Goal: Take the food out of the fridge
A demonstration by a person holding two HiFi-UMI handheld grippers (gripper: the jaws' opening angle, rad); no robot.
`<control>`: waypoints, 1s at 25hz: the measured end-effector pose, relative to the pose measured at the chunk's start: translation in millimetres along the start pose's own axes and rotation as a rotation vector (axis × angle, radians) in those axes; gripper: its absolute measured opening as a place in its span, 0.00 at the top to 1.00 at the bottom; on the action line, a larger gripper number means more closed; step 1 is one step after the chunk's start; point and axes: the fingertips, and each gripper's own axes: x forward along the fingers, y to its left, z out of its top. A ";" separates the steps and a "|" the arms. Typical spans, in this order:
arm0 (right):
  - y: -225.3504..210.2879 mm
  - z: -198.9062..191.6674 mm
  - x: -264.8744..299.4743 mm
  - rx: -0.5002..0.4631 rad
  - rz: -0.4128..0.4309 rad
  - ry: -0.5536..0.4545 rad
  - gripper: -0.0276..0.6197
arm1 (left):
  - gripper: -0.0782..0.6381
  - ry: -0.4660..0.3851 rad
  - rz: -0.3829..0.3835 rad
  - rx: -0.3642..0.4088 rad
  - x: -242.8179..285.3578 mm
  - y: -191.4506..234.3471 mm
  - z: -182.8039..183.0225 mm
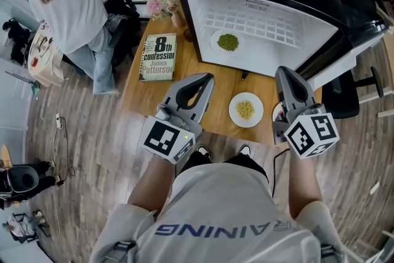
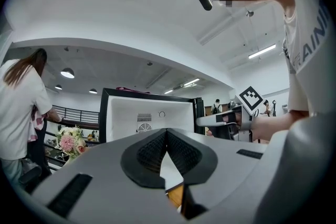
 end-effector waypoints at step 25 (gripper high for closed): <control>-68.6 -182.4 138.5 0.960 -0.121 0.273 0.76 | 0.88 0.092 0.154 -0.107 -41.3 49.2 -55.0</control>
